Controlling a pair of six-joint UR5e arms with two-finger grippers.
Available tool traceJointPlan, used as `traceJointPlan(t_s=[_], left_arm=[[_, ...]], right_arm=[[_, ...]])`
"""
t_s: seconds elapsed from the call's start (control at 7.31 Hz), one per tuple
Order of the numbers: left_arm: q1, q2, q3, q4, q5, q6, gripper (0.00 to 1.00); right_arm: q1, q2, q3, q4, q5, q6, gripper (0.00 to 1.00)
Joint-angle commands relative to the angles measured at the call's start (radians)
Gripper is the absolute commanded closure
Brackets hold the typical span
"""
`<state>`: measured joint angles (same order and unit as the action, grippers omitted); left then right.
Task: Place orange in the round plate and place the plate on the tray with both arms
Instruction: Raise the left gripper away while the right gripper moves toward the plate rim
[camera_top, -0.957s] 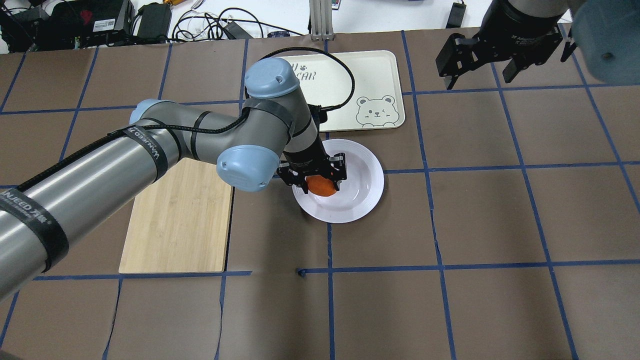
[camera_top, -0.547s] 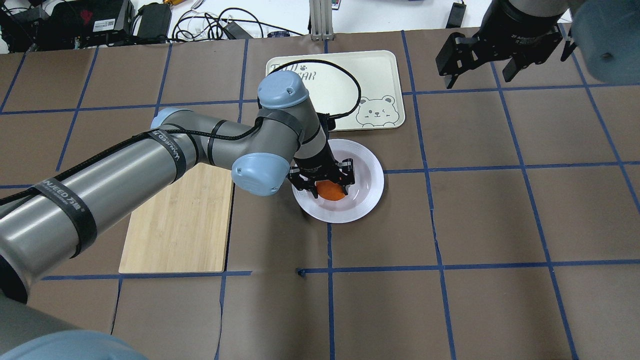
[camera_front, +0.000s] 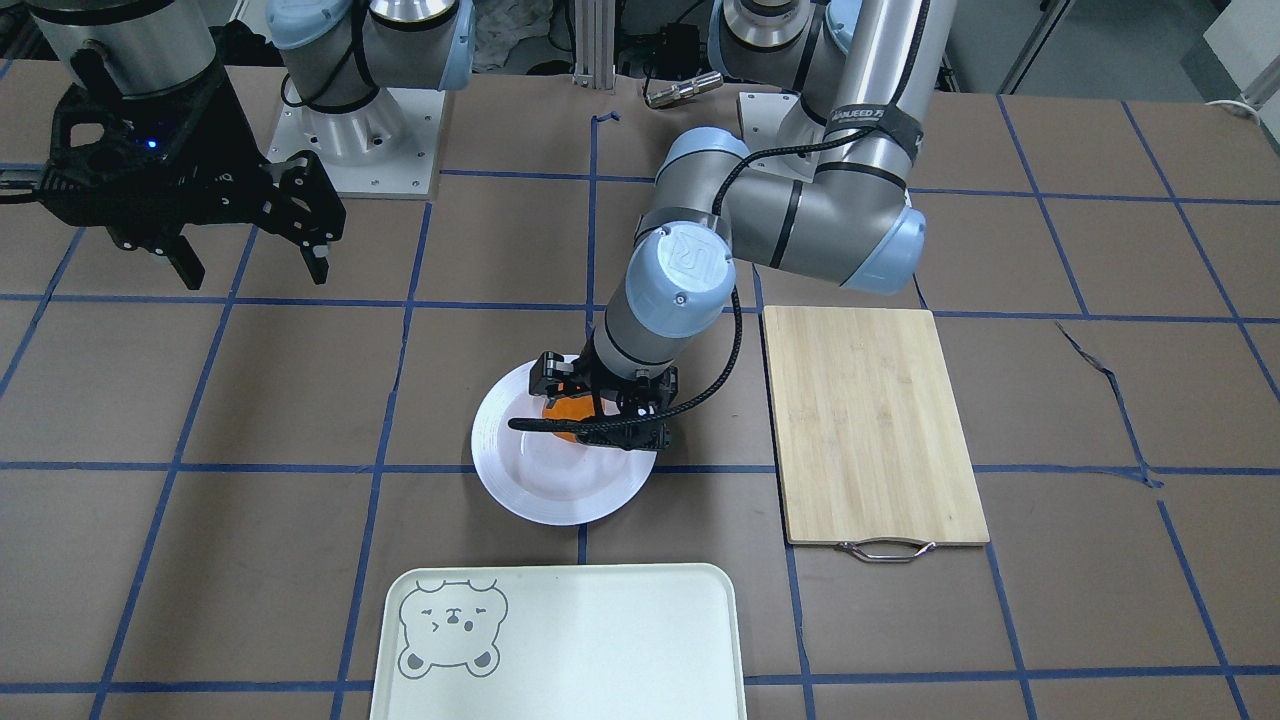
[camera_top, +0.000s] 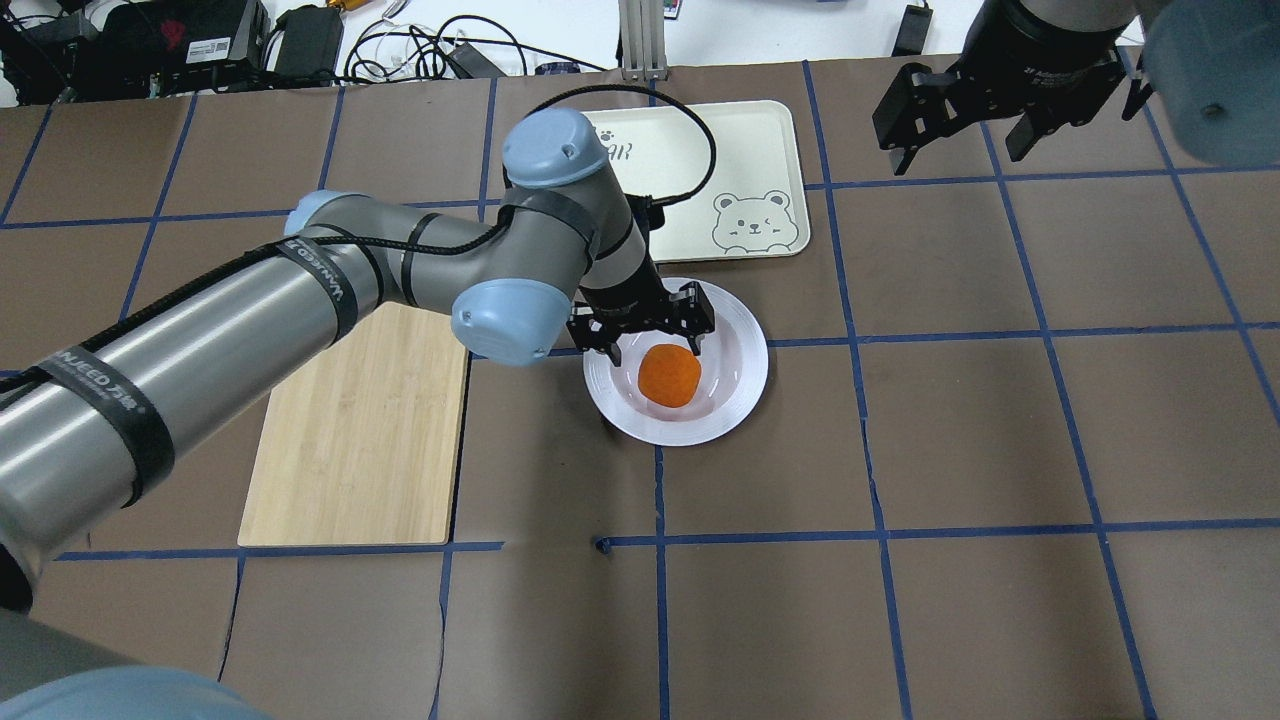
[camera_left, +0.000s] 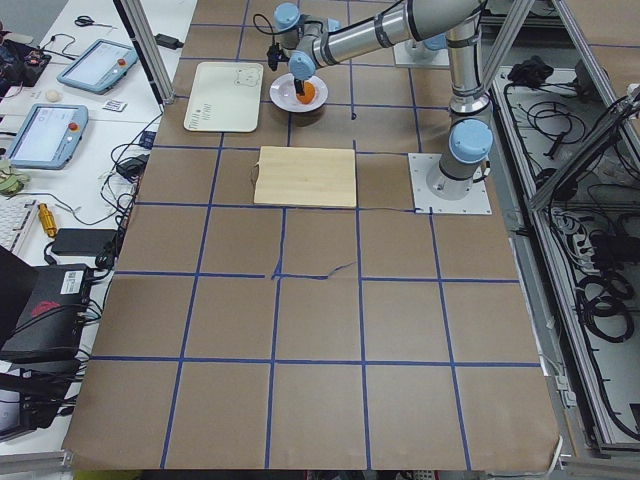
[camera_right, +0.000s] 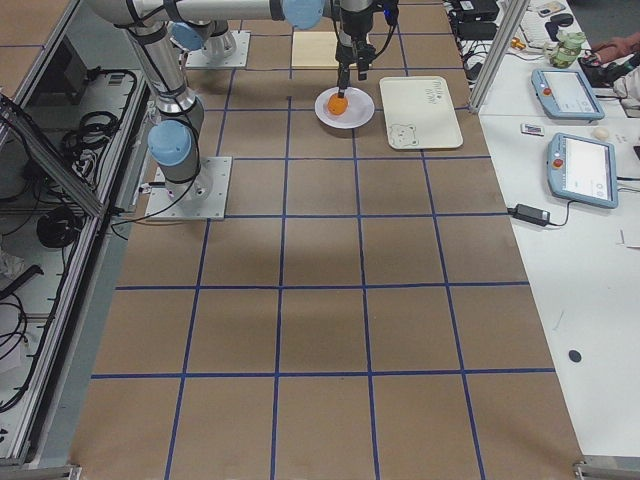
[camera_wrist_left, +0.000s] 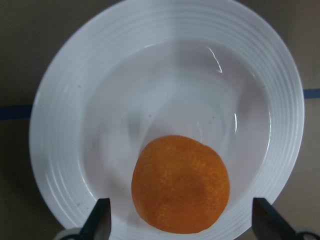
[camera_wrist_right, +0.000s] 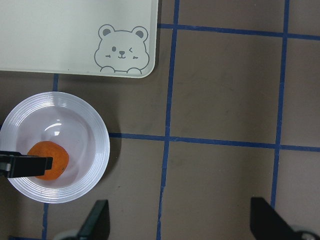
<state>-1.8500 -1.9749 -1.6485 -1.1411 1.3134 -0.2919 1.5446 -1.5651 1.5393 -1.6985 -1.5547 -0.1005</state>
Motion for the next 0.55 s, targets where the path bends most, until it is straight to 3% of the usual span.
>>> traceJointPlan(t_s=[0.0,0.27,0.41], left_arm=[[0.078,0.088,0.135,-0.237,0.032,0.014,0.00],[0.110,0.184,0.222,-0.391,0.114,0.127,0.00],[0.110,0.244,0.220,-0.406,0.177,0.141,0.00]], right_arm=[[-0.053,0.002,0.024,-0.015,0.018,-0.007,0.00],[-0.057,0.025,0.036,-0.029,0.132,-0.005,0.00],[-0.055,0.084,0.068,-0.137,0.149,0.008,0.00]])
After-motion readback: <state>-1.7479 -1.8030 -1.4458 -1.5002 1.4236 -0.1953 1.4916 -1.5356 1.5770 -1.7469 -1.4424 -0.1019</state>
